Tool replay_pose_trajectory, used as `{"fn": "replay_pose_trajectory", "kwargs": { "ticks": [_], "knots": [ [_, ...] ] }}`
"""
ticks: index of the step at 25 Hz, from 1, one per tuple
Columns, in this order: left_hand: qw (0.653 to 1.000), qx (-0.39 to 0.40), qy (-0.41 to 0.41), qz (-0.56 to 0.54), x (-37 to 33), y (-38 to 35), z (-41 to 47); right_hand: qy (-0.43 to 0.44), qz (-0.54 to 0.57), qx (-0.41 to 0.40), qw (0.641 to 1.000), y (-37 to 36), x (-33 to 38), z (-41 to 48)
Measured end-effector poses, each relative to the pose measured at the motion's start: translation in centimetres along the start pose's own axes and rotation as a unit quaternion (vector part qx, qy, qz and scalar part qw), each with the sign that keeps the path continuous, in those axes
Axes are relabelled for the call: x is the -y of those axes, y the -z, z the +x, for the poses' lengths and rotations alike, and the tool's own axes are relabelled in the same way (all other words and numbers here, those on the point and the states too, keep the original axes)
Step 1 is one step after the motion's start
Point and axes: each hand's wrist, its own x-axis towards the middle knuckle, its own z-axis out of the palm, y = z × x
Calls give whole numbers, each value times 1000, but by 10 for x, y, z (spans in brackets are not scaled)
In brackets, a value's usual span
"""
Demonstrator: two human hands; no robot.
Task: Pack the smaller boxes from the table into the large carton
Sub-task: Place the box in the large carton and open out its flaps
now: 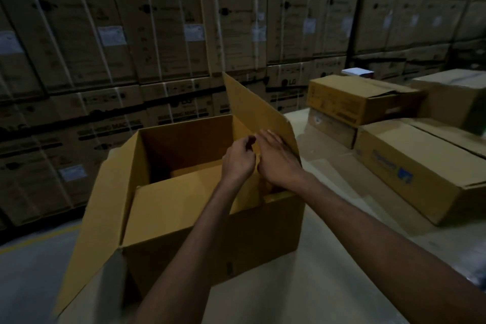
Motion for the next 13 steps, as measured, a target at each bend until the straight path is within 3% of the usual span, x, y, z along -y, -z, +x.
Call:
{"fn": "replay_pose_trajectory", "kwargs": {
  "ticks": [6, 10, 13],
  "knots": [
    [998, 59, -1, 27, 3, -44, 8, -13, -16, 1, 1000, 4, -38, 6],
    [978, 121, -30, 166, 5, -60, 7, -69, -30, 19, 997, -9, -58, 13],
    [958, 171, -44, 226, 7, -69, 0, -139, 25, 55, 988, -22, -72, 17]
  ]
}}
